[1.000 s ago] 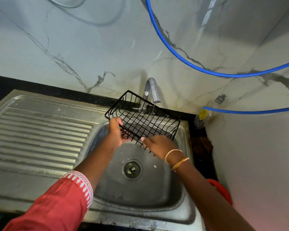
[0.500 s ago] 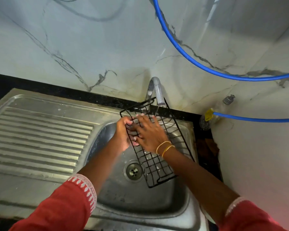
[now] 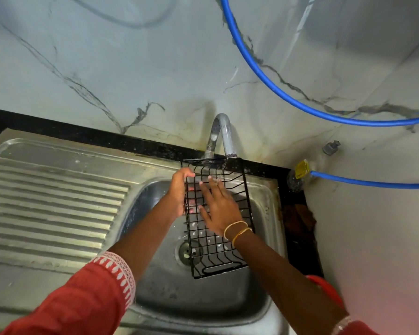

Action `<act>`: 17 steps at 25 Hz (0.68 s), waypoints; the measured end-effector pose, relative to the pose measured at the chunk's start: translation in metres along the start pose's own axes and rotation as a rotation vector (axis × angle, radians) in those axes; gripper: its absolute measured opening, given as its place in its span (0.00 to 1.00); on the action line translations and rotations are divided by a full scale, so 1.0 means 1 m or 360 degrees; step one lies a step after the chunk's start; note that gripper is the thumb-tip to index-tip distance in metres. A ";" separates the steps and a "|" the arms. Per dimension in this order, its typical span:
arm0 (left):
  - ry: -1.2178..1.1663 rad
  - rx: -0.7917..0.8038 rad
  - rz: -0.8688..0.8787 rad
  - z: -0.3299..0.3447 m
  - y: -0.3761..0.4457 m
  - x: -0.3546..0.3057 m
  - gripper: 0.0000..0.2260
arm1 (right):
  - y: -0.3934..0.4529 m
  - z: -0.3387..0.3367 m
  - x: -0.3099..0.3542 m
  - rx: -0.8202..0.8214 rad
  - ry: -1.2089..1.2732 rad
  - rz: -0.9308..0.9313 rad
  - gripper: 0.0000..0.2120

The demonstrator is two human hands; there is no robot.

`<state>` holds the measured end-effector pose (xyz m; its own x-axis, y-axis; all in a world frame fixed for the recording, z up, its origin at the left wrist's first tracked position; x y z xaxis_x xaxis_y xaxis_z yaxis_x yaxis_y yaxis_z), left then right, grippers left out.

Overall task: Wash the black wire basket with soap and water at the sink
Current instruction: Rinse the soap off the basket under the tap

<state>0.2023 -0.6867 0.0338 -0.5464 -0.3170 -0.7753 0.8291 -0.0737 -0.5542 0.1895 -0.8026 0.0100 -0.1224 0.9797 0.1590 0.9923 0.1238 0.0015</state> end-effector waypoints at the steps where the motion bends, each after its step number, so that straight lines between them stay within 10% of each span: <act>1: 0.0000 -0.0052 -0.0014 -0.006 0.002 0.004 0.17 | -0.001 -0.007 -0.002 0.0122 0.0238 0.0086 0.22; 5: 0.0088 -0.0126 -0.0141 -0.004 0.004 0.010 0.27 | -0.019 -0.020 0.013 0.0820 0.1822 0.0871 0.10; 9: 0.0354 0.0056 -0.0378 0.010 -0.013 -0.004 0.45 | -0.034 -0.043 0.036 0.0419 0.1676 0.0759 0.14; 13: 0.0392 0.0208 -0.0232 -0.005 -0.022 -0.019 0.28 | -0.031 -0.060 0.003 0.0579 0.2188 0.0934 0.15; 17: 0.0638 -0.0011 -0.0205 -0.041 -0.016 0.025 0.32 | -0.042 -0.052 -0.035 0.0595 0.2905 0.0976 0.12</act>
<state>0.1709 -0.6549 0.0110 -0.6495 0.0876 -0.7553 0.7510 -0.0820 -0.6552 0.1535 -0.8506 0.0553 0.5845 -0.3808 0.7164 0.8035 0.1490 -0.5764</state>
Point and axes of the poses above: each hand's wrist, its own y-axis towards the middle knuckle, its own z-axis out of the palm, x = y × z, the point moved 6 cm from there along y, towards the middle knuckle, and after that the axes turned 8 degrees about z, right-handed, at the moved point
